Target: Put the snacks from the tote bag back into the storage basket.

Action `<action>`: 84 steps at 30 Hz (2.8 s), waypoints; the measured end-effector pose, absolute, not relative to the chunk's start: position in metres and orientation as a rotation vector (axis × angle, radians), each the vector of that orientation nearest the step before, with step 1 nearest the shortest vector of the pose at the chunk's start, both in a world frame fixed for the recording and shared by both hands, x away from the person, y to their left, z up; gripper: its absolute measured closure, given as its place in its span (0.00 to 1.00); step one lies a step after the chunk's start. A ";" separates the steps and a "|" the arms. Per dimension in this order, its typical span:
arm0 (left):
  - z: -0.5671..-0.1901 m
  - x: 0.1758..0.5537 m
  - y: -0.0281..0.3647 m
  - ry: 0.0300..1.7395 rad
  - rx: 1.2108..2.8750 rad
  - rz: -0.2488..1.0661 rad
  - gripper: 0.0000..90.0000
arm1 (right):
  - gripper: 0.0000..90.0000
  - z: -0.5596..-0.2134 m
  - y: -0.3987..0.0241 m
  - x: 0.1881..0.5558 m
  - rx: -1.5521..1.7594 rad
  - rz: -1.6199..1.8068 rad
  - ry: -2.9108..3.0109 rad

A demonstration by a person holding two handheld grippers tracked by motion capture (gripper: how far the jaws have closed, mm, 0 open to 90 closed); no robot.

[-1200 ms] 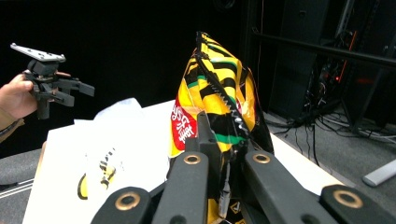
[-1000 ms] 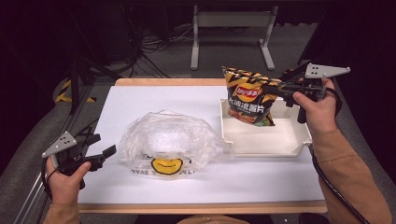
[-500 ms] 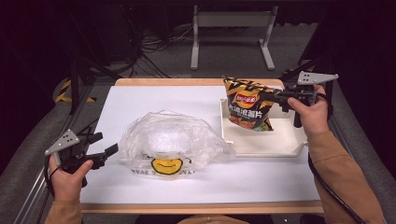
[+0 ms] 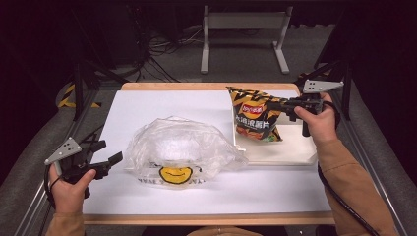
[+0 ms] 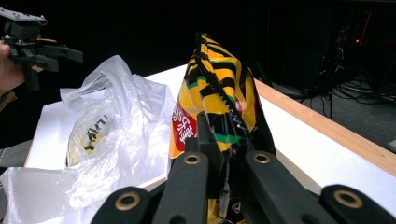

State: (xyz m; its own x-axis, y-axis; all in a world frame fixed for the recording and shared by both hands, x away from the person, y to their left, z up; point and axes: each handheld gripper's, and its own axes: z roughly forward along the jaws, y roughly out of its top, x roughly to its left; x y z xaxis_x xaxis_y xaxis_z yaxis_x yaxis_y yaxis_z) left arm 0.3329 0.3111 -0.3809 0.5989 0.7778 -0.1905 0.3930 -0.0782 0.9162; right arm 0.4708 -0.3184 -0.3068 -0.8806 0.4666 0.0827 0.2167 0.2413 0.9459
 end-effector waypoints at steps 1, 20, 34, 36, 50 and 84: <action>-0.381 0.333 0.311 0.977 1.692 0.424 0.18 | 1.00 -0.308 -0.318 0.471 0.645 1.693 2.300; -0.381 0.332 0.314 0.981 1.678 0.429 0.18 | 0.97 -0.321 -0.324 0.483 0.737 1.644 2.336; -0.382 0.333 0.312 0.978 1.687 0.422 0.18 | 0.84 -0.328 -0.337 0.496 0.829 1.468 2.298; -0.382 0.333 0.312 0.979 1.689 0.420 0.18 | 0.82 -0.328 -0.338 0.497 0.847 1.437 2.278; -0.382 0.333 0.310 0.974 1.691 0.419 0.18 | 0.30 -0.332 -0.340 0.503 0.914 1.315 2.114; -0.377 0.325 0.299 0.922 1.731 0.397 0.16 | 0.19 -0.274 -0.348 0.418 0.650 1.531 2.078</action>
State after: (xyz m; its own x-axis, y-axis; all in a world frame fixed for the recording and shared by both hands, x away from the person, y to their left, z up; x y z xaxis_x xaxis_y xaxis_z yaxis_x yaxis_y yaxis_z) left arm 0.3252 0.2990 -0.3773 0.6436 0.7450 -0.1754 0.3844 -0.1165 0.9158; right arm 0.4182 -0.3482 -0.2745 -0.7747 0.6251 -0.0956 0.0941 0.2634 0.9601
